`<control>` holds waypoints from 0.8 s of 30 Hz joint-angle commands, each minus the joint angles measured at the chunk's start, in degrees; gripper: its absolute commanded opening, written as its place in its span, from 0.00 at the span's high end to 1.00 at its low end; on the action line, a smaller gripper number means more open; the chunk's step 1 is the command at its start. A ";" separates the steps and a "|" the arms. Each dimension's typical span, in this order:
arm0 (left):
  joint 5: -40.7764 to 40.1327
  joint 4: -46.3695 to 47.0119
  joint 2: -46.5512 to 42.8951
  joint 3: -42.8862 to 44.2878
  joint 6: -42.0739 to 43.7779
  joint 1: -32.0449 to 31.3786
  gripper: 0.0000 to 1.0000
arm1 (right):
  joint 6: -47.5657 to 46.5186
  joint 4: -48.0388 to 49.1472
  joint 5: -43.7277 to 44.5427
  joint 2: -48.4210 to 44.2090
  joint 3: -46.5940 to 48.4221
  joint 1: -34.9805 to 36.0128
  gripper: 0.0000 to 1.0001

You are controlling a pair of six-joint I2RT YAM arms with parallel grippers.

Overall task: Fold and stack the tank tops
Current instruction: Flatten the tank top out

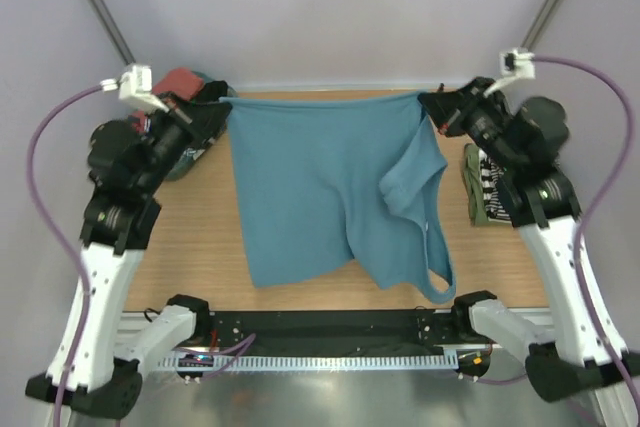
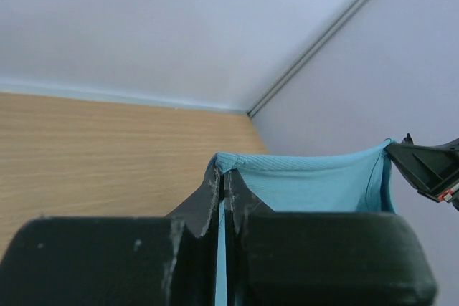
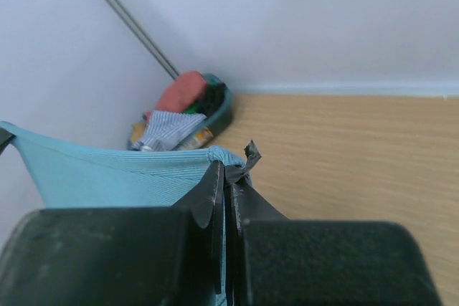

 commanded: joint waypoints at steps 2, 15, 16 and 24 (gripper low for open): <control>-3.57 5.26 10.69 -1.06 -1.44 0.29 1.00 | -1.85 -1.86 4.21 12.84 3.58 -0.39 0.99; -4.37 7.38 19.15 11.86 5.32 0.29 1.00 | -2.11 -5.63 -2.12 27.63 23.99 -0.39 0.99; -4.10 7.29 17.76 11.69 5.33 0.29 1.00 | -2.19 -5.72 -2.21 27.02 23.73 -0.47 0.99; -3.66 10.01 4.31 -2.44 3.92 -0.68 1.00 | -3.16 -5.81 -5.99 13.23 12.57 -0.39 0.99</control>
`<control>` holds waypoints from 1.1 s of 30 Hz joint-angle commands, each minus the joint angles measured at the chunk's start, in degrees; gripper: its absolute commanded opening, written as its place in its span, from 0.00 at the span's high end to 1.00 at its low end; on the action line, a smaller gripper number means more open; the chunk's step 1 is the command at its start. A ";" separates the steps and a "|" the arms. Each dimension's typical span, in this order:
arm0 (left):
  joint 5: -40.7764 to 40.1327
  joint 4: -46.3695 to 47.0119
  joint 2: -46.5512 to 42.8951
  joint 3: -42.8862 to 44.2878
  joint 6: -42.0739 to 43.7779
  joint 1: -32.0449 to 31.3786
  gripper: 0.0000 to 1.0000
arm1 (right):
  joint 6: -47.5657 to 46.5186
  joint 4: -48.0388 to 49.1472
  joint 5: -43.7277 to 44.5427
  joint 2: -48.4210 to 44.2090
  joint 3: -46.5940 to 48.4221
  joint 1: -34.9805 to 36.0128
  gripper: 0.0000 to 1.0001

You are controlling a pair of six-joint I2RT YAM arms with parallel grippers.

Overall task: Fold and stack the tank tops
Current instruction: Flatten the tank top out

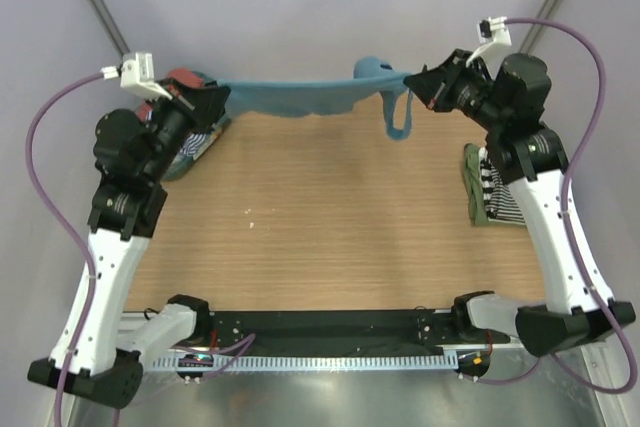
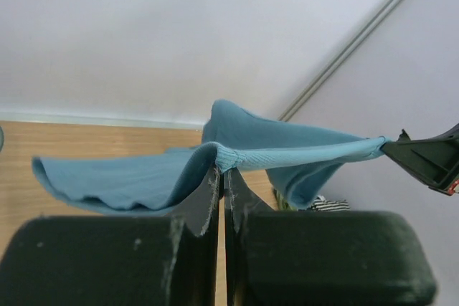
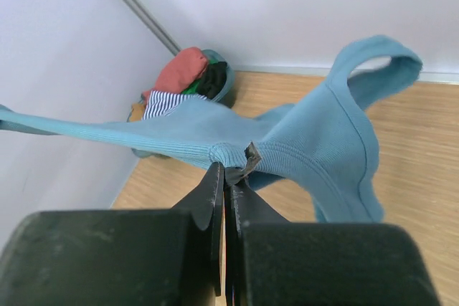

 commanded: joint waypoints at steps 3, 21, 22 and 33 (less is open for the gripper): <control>-0.40 3.18 -10.19 -8.35 -0.56 -0.59 1.00 | -1.91 -0.45 -2.69 -11.59 -6.47 -0.21 0.99; -6.29 3.42 6.72 -16.24 -5.13 -0.50 1.00 | 1.41 1.71 -1.37 12.45 -9.97 -0.21 0.99; -6.29 6.31 9.02 -17.40 -5.31 -0.50 1.00 | 1.77 3.13 -1.55 16.57 -10.86 -0.21 0.99; -2.45 13.81 47.34 -4.72 -11.81 3.26 1.00 | 4.41 8.42 -3.04 46.98 4.66 -1.62 0.99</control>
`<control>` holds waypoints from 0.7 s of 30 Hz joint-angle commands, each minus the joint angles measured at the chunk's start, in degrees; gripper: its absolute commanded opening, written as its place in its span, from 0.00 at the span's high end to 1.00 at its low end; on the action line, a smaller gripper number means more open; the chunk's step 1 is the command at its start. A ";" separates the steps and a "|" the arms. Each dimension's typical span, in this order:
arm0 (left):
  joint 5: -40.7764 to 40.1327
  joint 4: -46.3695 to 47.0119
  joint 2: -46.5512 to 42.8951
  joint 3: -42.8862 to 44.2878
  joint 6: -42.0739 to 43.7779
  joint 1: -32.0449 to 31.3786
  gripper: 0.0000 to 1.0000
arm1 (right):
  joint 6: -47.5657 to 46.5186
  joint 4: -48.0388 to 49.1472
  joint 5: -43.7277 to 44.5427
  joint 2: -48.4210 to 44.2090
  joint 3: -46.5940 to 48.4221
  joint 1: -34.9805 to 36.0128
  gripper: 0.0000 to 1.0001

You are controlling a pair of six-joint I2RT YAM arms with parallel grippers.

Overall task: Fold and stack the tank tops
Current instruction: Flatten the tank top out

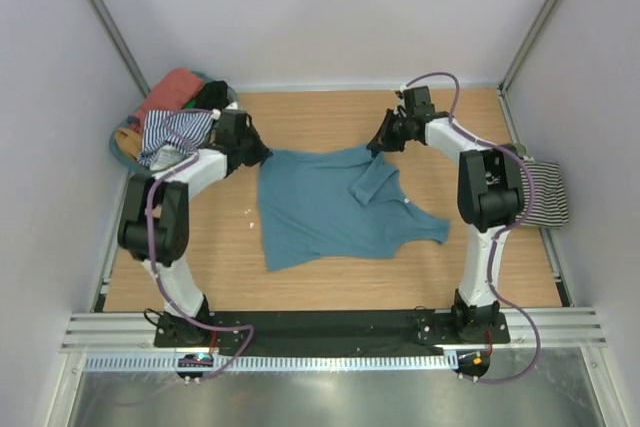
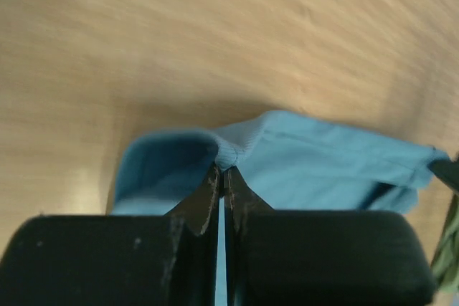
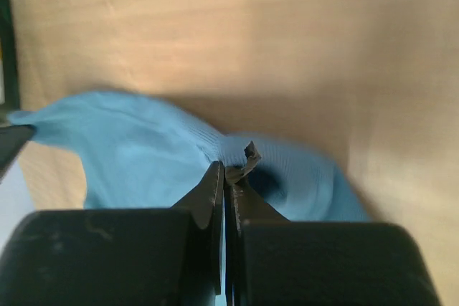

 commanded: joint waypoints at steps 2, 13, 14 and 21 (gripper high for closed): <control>0.63 4.30 11.05 13.73 -3.29 3.32 1.00 | 0.43 2.95 0.50 6.28 17.12 -1.40 0.99; 4.40 -6.78 28.41 40.39 -1.62 5.35 0.02 | -1.50 -0.22 3.31 12.31 27.71 -2.72 0.27; 4.23 -6.26 27.36 37.43 -1.53 5.35 0.02 | -2.29 -0.14 4.19 10.27 25.25 -2.72 0.28; 1.34 -6.85 13.39 21.68 0.40 3.06 0.08 | -9.76 -1.89 12.80 -3.80 6.44 2.45 0.45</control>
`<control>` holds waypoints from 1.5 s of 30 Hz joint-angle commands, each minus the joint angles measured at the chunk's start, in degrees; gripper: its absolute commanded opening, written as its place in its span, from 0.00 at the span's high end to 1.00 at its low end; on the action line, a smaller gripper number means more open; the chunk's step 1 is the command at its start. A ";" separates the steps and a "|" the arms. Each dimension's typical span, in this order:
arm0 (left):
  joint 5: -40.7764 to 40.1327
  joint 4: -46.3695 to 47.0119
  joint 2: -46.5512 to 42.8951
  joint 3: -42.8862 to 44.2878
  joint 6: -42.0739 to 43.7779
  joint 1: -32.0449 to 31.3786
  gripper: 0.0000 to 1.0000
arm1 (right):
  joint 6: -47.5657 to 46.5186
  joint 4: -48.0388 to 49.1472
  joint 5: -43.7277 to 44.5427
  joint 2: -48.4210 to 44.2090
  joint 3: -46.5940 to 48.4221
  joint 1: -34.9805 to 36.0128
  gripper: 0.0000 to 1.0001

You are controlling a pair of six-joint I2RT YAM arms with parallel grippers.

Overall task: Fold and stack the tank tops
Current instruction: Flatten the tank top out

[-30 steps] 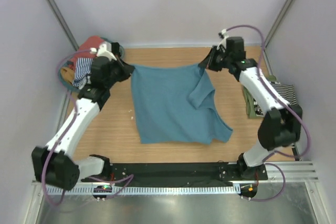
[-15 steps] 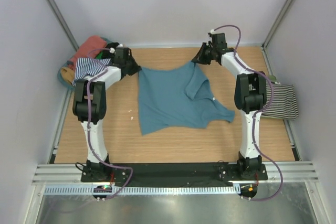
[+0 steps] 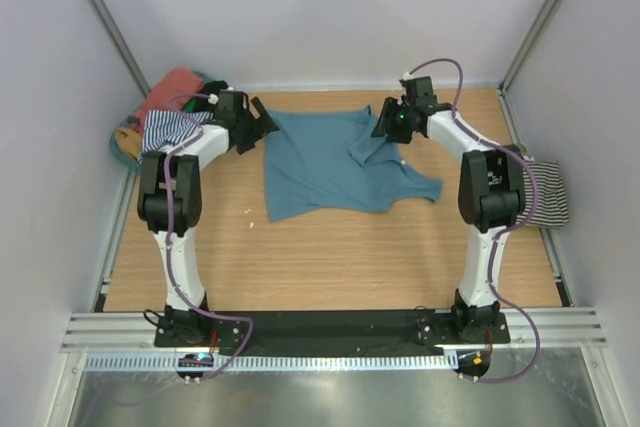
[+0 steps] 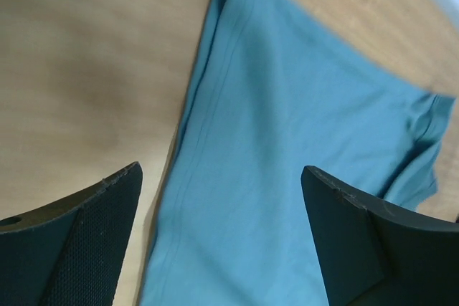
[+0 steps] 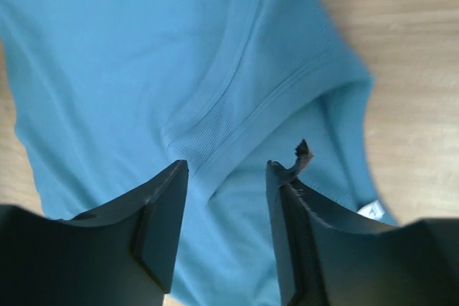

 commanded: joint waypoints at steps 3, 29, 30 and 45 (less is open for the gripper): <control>-3.13 -4.66 -14.55 -10.26 2.30 -2.82 0.09 | -9.69 -2.86 11.08 -9.69 -3.59 7.63 0.48; -14.40 -10.39 -35.91 -38.04 -2.27 -7.65 0.04 | -16.56 -7.53 20.76 2.34 4.93 14.67 0.46; -13.78 -10.04 -36.62 -39.01 -2.09 -8.27 0.05 | -16.73 -7.70 20.59 2.87 5.37 14.67 0.48; -10.88 -7.40 -39.53 -47.54 -3.76 -15.92 0.26 | -14.01 -5.42 17.79 -0.73 2.91 12.92 0.99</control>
